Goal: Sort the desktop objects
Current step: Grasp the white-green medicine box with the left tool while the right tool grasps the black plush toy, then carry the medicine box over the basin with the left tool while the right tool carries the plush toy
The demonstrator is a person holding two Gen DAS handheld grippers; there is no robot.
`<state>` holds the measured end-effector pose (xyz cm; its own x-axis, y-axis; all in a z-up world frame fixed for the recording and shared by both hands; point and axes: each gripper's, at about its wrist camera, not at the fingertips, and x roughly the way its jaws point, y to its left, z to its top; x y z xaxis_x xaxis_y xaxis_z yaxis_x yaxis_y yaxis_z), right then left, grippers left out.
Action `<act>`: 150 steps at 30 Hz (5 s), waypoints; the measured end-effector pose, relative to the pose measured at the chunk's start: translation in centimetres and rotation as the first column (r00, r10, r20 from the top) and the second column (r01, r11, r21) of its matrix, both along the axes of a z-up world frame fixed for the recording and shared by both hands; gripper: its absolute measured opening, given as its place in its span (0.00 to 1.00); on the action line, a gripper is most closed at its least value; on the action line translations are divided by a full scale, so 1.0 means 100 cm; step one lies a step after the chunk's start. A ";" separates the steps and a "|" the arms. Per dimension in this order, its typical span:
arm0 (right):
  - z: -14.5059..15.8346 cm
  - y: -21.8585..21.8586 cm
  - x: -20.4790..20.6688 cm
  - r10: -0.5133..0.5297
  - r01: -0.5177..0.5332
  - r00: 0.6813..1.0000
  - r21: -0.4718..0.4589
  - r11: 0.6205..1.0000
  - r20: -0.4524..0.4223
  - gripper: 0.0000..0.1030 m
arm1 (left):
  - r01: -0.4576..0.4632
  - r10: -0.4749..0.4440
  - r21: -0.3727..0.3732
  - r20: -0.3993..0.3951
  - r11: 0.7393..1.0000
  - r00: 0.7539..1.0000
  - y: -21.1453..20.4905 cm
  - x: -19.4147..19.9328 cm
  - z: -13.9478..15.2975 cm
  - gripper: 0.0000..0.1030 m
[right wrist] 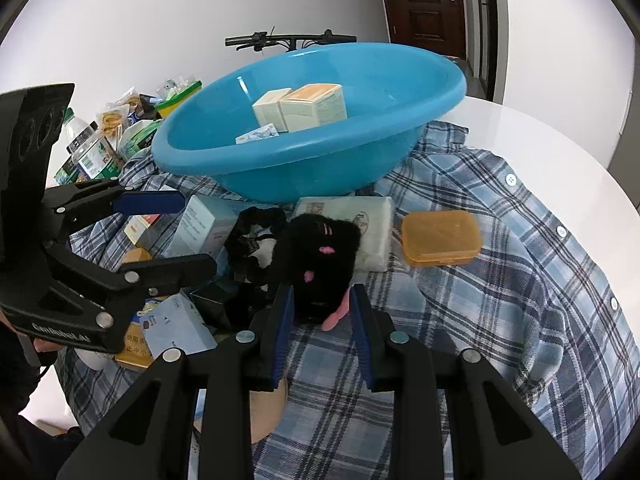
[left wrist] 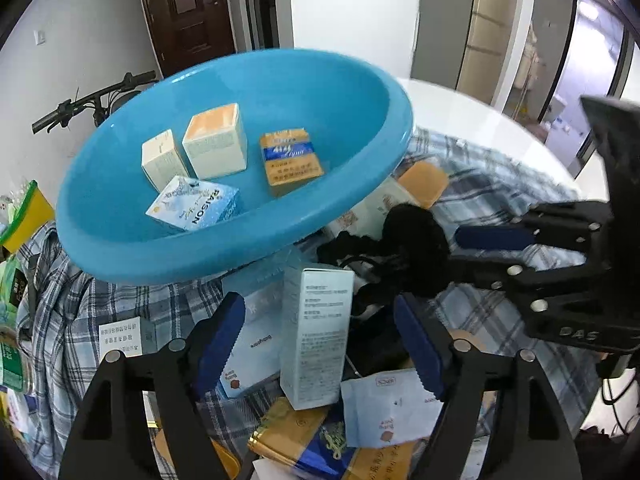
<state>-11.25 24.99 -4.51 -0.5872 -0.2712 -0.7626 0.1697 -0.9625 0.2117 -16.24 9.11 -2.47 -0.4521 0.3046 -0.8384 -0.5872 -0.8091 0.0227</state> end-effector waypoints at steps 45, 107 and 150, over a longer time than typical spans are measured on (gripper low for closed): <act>0.013 -0.020 -0.010 -0.010 0.017 0.995 0.069 0.997 -0.100 0.30 | -0.228 0.231 0.187 0.003 0.956 0.973 -0.082 0.008 0.027 0.28; 0.147 -0.040 0.055 -0.153 0.252 0.788 0.086 0.964 -0.597 0.32 | -0.270 0.451 0.404 -0.468 0.874 0.760 -0.103 0.074 0.142 0.28; 0.159 -0.029 -0.095 -0.147 0.259 0.787 0.104 0.960 -0.600 0.32 | -0.231 0.445 0.450 -0.458 0.863 0.769 -0.077 -0.120 0.146 0.28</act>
